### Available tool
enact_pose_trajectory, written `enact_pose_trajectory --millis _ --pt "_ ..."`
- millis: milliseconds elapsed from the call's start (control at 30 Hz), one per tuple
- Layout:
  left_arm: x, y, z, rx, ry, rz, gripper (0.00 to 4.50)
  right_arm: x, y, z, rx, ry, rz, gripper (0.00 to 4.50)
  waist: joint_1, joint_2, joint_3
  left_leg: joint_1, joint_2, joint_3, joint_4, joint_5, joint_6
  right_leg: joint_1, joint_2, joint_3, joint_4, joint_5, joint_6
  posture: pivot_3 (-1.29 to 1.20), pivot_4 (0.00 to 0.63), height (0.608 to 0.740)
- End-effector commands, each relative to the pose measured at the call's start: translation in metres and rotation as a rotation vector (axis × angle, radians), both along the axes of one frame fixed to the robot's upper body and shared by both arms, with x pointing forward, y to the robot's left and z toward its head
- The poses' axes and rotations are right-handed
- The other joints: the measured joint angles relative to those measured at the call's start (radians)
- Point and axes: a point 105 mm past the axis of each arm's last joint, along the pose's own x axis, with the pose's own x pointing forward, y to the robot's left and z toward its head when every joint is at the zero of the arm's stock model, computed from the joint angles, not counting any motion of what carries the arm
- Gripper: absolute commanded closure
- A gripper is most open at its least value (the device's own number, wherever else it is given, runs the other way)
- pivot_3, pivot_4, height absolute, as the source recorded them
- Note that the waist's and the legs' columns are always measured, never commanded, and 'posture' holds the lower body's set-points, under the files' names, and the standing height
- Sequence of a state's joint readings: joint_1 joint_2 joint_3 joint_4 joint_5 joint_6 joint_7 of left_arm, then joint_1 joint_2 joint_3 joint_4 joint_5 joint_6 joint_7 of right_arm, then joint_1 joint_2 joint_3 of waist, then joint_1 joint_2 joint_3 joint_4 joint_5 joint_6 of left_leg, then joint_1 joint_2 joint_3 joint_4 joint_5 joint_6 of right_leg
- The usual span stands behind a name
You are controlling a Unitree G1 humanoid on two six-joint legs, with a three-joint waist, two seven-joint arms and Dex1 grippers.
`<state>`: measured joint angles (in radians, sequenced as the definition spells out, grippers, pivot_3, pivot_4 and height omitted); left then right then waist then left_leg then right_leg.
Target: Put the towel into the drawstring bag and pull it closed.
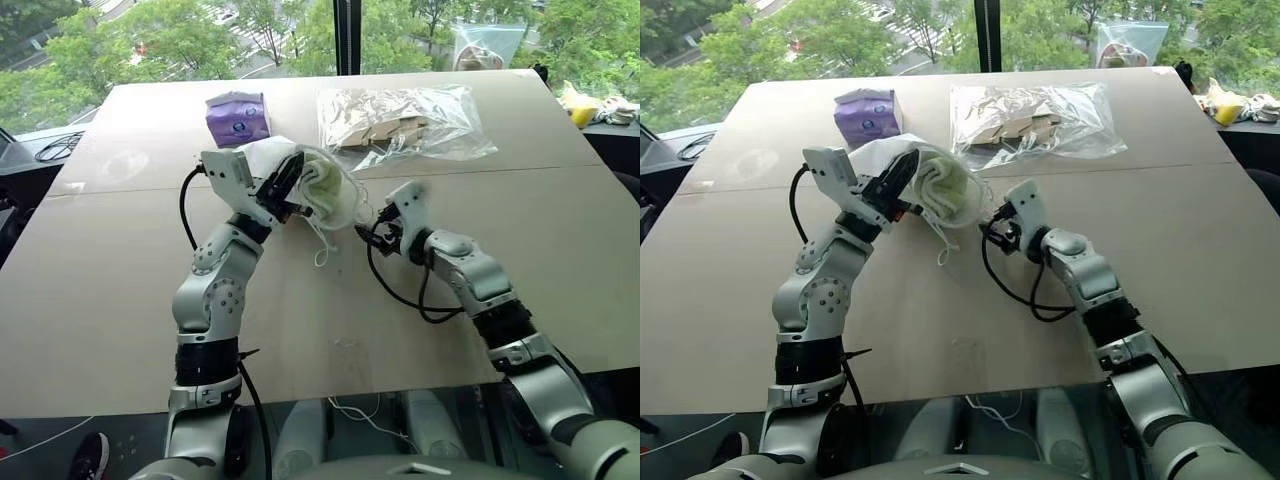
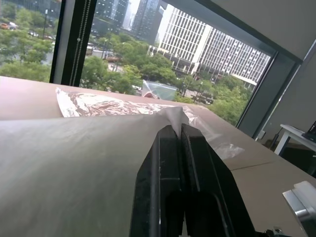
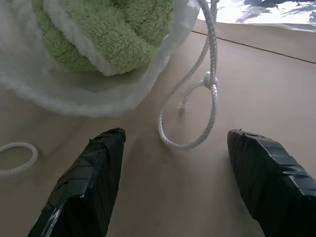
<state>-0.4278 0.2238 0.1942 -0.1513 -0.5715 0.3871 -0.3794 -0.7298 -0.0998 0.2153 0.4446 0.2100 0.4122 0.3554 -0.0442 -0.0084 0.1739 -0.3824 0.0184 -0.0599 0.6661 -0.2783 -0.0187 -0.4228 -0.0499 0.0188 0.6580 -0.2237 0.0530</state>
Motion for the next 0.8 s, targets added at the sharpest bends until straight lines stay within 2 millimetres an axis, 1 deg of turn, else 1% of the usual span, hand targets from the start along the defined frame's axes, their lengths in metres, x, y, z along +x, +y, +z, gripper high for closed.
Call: enact_pose_trajectory --millis 33,67,133,167,200,233,300,433,500,567,633,667,700,733,800 --pt "-0.006 0.003 0.012 0.008 -0.052 0.011 4.50 0.014 0.010 0.029 0.073 -0.092 -0.029 1.75 0.001 0.000 0.000 0.000 0.000 0.000 0.001 0.000 0.000 0.000 0.000 0.000 0.000 0.000 0.000 0.00 0.150 0.740" --pt "-0.006 0.003 0.012 0.011 -0.052 0.011 4.50 0.017 0.012 0.031 0.090 -0.091 -0.036 2.28 0.002 -0.001 0.000 0.000 0.000 0.000 0.001 0.000 0.000 0.000 0.000 0.000 0.000 0.000 0.000 0.00 0.150 0.740" --pt "-0.007 0.003 0.011 0.012 -0.050 0.014 4.50 0.021 0.011 0.034 0.100 -0.105 -0.056 3.18 0.005 -0.001 0.000 0.000 0.000 0.000 0.002 0.000 0.000 0.000 0.000 0.000 0.000 0.000 0.000 0.00 0.150 0.740" --pt "-0.007 0.004 0.011 0.007 -0.049 0.016 4.50 0.022 0.009 0.035 0.105 -0.113 -0.064 3.73 0.006 -0.001 0.000 -0.001 0.000 0.000 0.002 0.000 0.000 0.000 0.000 0.000 0.000 0.000 0.000 0.00 0.150 0.740" --pt "-0.007 0.005 0.011 0.003 -0.047 0.019 4.50 0.024 0.007 0.037 0.109 -0.122 -0.076 4.01 0.006 -0.001 0.000 -0.001 0.000 -0.001 0.002 0.000 0.000 0.000 0.000 -0.001 0.000 0.000 0.000 0.00 0.150 0.740" --pt "-0.007 0.006 0.011 0.000 -0.046 0.022 4.50 0.025 0.005 0.038 0.113 -0.127 -0.084 4.49 0.005 -0.001 0.000 -0.001 0.000 0.000 0.001 0.000 0.000 0.000 0.000 -0.001 0.000 0.000 0.000 0.00 0.150 0.740" --pt "-0.008 0.007 0.009 -0.004 -0.040 0.026 4.50 0.029 -0.006 0.042 0.125 -0.147 -0.135 4.49 0.003 -0.001 0.000 -0.001 0.000 0.000 0.001 0.000 0.000 0.000 0.000 0.000 -0.001 0.000 0.000 0.00 0.150 0.740" --pt "-0.006 0.005 0.003 0.006 -0.021 0.028 4.50 0.041 -0.040 0.057 0.162 -0.202 -0.293 4.49 0.004 -0.001 0.000 -0.001 0.000 -0.001 0.001 0.000 0.000 0.000 0.000 -0.001 0.000 0.000 0.000 0.00 0.150 0.740" --pt "-0.003 0.002 0.000 0.041 -0.014 0.033 4.50 0.046 -0.057 0.066 0.183 -0.226 -0.383 4.49 0.003 -0.001 0.000 -0.001 0.000 -0.001 0.001 0.000 0.000 0.000 0.000 -0.001 0.000 0.000 0.000 0.00 0.150 0.740" --pt "0.001 -0.001 -0.001 0.070 -0.013 0.039 4.50 0.051 -0.079 0.074 0.197 -0.242 -0.499 4.49 0.003 -0.001 0.000 -0.001 0.000 0.000 0.001 0.000 0.000 0.000 0.000 0.000 0.000 0.000 0.000 0.00 0.150 0.740" --pt "0.003 -0.002 -0.003 0.075 -0.003 0.040 4.50 0.055 -0.100 0.078 0.182 -0.256 -0.606 4.49 0.003 -0.001 0.000 -0.001 0.000 0.000 0.001 0.000 0.000 0.000 0.000 0.000 0.001 0.000 0.000 0.00 0.150 0.740" --pt "0.003 -0.004 -0.004 0.081 0.004 0.026 4.50 0.055 -0.106 0.078 0.191 -0.254 -0.634 4.49 0.003 -0.001 0.000 -0.001 0.000 0.000 0.001 0.000 0.000 0.000 0.000 0.000 0.001 0.000 0.000 0.00 0.150 0.740" --pt "0.002 -0.007 -0.006 0.096 0.006 0.011 3.95 0.056 -0.110 0.078 0.199 -0.250 -0.654 4.50 0.003 -0.001 0.000 -0.001 0.000 0.000 0.001 0.000 0.000 0.000 0.000 0.000 0.001 0.000 0.000 0.00 0.150 0.740" --pt "0.003 -0.008 -0.006 0.117 -0.002 0.017 3.70 0.056 -0.113 0.077 0.189 -0.252 -0.664 4.50 0.003 -0.001 0.000 -0.001 0.000 0.000 0.001 0.000 0.000 0.000 0.000 0.000 0.001 0.000 0.000 0.00 0.150 0.740" --pt "0.006 -0.004 -0.006 0.149 -0.010 0.079 2.69 0.055 -0.113 0.074 0.180 -0.249 -0.666 4.50 0.001 -0.001 0.000 -0.001 0.000 0.000 0.001 0.000 0.000 0.000 0.000 0.000 0.000 0.000 0.000 0.00 0.150 0.740"
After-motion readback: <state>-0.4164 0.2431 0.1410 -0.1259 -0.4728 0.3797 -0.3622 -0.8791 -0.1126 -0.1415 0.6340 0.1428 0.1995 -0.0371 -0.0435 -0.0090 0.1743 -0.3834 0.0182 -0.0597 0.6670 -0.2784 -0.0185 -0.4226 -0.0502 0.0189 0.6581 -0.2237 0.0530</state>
